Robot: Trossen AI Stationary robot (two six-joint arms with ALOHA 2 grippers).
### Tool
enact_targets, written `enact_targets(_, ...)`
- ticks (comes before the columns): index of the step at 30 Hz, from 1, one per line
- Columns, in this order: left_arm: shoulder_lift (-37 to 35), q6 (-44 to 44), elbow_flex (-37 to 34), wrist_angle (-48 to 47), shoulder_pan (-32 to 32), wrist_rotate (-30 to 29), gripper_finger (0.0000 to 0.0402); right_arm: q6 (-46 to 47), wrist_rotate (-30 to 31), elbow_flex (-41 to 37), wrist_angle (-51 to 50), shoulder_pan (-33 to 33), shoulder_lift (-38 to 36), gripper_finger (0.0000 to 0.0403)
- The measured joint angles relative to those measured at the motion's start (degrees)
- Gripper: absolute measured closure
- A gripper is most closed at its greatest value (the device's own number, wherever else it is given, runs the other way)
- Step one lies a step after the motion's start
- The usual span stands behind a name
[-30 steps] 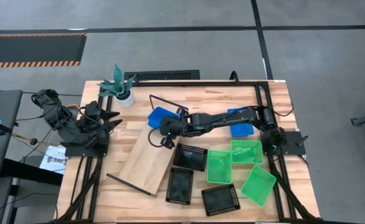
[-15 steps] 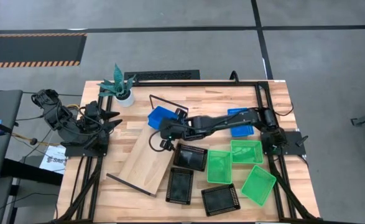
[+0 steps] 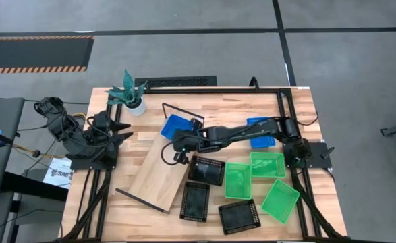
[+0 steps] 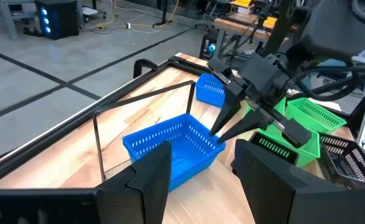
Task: Stack baskets on shelf by color
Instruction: Stack the top blue bin on top of the blue bin on the shelf, then stack the blue bin on top of the blue bins on the shelf
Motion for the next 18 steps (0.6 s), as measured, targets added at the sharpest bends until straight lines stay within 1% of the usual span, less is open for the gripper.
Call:
enact_targets(7, 0.02, 0.0, -0.02, 0.03, -0.02, 1.0, 0.0232, -0.59, -0.52, 0.05, 0.3, 0.88, 0.37, 0.0327)
enact_targets(11, 0.02, 0.35, -0.02, 0.03, 0.0, 1.0, 0.0232, -0.92, -0.17, -0.06, -1.4, 2.48, -1.89, 0.0327)
enact_targets(14, 0.02, 0.34, -0.02, 0.03, 0.0, 0.98, 0.0232, 5.2, 2.25, 0.21, -9.34, 4.19, -5.5, 0.0327)
enact_targets(18, 0.02, 0.88, -0.02, 0.05, -0.02, -0.08, 0.0232, 16.87, 3.17, 0.07, -27.09, 4.91, -6.78, 0.0325)
